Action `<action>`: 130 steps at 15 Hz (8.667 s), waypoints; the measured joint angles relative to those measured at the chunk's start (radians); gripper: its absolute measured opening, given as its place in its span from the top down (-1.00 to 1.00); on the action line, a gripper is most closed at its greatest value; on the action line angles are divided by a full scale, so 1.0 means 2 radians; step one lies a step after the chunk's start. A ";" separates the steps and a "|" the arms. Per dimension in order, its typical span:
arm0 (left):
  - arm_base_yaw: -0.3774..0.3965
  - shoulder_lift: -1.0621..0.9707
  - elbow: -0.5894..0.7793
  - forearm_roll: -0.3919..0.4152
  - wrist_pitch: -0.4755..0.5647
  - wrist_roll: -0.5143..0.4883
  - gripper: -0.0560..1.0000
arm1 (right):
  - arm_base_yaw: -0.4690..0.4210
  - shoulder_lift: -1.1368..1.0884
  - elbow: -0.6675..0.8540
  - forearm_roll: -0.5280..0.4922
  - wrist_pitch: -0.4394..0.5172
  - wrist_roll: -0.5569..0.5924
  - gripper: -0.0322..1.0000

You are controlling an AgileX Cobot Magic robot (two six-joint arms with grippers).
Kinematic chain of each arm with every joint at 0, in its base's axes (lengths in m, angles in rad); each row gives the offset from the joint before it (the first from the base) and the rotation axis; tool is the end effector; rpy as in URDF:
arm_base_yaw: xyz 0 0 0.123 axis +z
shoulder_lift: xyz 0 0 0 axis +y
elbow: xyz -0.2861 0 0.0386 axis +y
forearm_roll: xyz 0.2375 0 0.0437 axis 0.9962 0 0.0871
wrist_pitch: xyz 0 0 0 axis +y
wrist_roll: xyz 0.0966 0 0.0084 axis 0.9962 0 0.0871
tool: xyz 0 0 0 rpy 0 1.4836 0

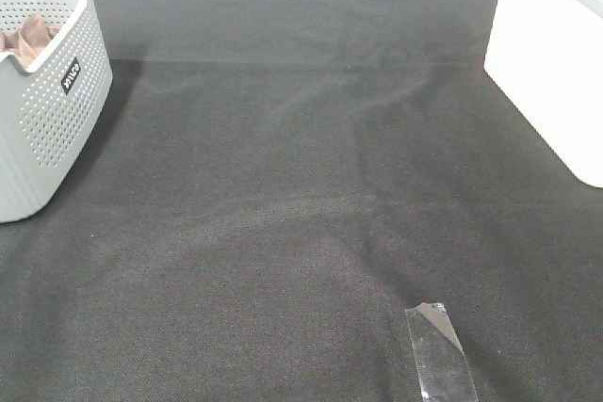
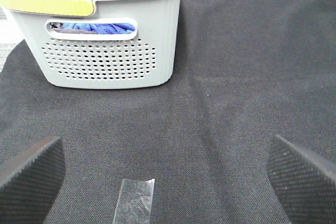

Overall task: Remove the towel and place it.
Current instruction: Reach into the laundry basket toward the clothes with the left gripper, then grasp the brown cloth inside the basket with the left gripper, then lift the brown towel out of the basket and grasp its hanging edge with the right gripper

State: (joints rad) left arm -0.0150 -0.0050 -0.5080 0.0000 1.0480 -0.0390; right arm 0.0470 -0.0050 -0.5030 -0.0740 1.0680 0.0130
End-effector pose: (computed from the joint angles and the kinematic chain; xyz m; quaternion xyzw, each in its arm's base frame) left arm -0.0134 0.0002 0.2728 -0.0102 0.8464 -0.0144 0.5323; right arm -0.0136 -0.0069 0.2699 -0.0128 0.8524 -0.0213 0.5223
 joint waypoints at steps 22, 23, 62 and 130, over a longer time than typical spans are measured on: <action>0.000 0.000 0.000 -0.021 0.000 0.003 -0.99 | 0.000 0.000 0.000 0.000 0.000 0.000 -0.40; 0.000 0.000 0.000 -0.023 0.000 0.003 -0.99 | 0.000 0.000 0.000 0.000 0.000 0.000 -0.40; 0.051 1.091 -0.688 0.214 0.001 0.513 -0.42 | 0.000 0.000 0.000 0.000 0.000 0.000 -0.40; -0.293 0.839 -0.735 -0.059 -0.158 0.267 0.89 | 0.105 0.882 -0.267 0.824 -0.037 -0.989 -0.45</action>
State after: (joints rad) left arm -0.6000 1.6720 -1.9770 -0.1180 0.7320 0.4960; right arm 0.2570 1.7600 -1.0370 1.5740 0.9930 -1.9650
